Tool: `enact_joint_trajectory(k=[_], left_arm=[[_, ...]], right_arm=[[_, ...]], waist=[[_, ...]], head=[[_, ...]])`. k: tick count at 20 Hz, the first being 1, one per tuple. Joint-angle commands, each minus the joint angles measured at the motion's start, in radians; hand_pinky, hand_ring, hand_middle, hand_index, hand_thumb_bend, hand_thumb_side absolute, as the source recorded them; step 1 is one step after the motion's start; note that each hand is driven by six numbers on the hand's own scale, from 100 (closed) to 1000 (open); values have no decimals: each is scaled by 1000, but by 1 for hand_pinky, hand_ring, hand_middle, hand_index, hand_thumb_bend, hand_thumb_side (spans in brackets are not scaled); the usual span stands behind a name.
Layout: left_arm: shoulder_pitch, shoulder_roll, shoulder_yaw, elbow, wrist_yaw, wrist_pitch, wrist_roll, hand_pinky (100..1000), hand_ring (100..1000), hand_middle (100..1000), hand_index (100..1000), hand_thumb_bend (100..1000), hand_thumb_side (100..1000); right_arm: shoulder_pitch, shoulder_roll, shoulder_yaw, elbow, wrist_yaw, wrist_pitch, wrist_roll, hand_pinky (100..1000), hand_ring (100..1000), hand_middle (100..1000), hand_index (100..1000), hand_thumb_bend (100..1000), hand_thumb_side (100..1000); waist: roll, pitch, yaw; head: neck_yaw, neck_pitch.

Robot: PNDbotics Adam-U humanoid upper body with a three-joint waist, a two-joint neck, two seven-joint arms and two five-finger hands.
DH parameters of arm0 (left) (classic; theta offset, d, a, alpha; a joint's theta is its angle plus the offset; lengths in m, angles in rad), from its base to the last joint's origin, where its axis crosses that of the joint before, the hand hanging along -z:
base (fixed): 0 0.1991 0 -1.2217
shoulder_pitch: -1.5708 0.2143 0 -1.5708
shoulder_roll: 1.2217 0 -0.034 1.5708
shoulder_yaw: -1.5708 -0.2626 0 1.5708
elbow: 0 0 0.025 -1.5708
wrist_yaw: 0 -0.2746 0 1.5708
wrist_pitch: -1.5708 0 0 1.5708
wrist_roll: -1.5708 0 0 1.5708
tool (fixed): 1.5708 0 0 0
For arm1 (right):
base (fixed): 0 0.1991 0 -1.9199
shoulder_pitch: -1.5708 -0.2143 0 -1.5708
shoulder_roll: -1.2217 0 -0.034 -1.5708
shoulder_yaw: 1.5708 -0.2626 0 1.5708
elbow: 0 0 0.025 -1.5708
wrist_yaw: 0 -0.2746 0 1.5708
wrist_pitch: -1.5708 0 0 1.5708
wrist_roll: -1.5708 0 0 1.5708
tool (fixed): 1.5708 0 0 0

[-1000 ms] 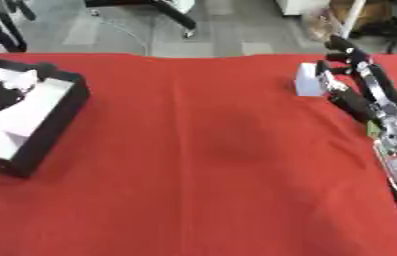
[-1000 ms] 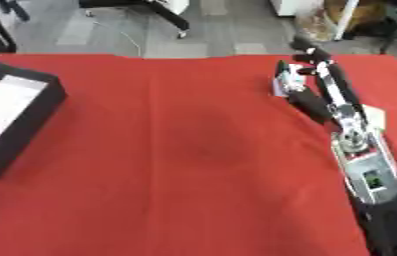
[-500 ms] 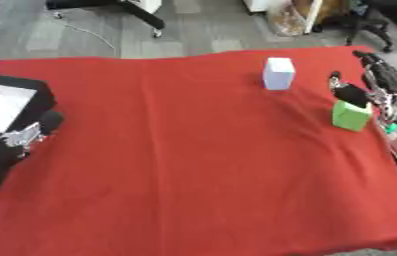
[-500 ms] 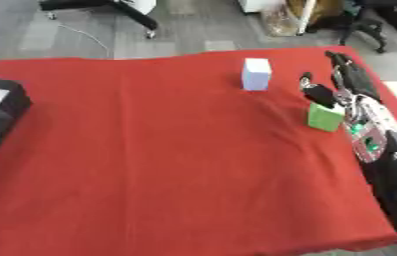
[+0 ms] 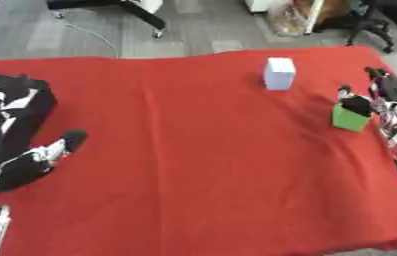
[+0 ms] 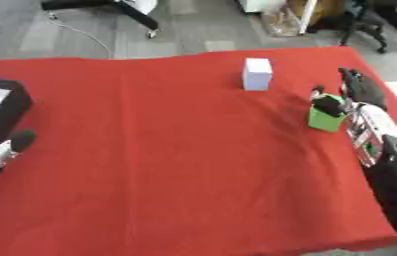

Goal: Pick up the objects with one hand, pass them to the other hand, and then place them into the box on the other side of the table.

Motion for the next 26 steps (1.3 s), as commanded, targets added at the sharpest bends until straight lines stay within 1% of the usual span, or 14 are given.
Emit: enact_joint_trajectory(k=[1,7,12,19,22,24,26], left_arm=[[-4,0,-5,-4,2,-3,-6,710,810,772,881,860,599],[-4,-9,-10,4,3,-7,-8,708,805,768,881,860,602],[-3,-11,-12,5,1,-8,-10,708,802,766,882,861,603],[-4,-15,-13,6,1,-9,-11,707,800,765,883,860,605],[-4,-16,-14,6,0,-9,-12,707,800,765,883,860,605],[-4,-16,-14,6,0,-9,-13,707,799,765,883,860,605],[-4,-17,-13,6,0,-9,-13,707,799,765,883,860,605]], right_arm=[[-16,-17,-12,17,2,6,4,882,925,927,995,100,792],[-15,2,-4,71,-35,5,8,860,908,916,991,100,823],[-12,17,0,117,-87,3,20,829,889,906,986,100,834],[-10,28,10,151,-145,-1,27,776,851,898,982,100,818],[-9,31,12,154,-158,-5,30,763,842,895,983,100,863],[-8,33,13,155,-170,-7,30,748,832,892,985,100,928],[-7,35,15,155,-186,-11,32,733,821,891,987,100,950]], waist=[[-14,-20,1],[-12,-18,1],[-11,-17,1],[-10,-16,0],[-9,-16,0],[-9,-16,0],[-9,-15,0]], head=[[-3,-2],[-7,-2],[-10,-2],[-17,-2],[-22,-2],[-23,-2],[-25,-2]])
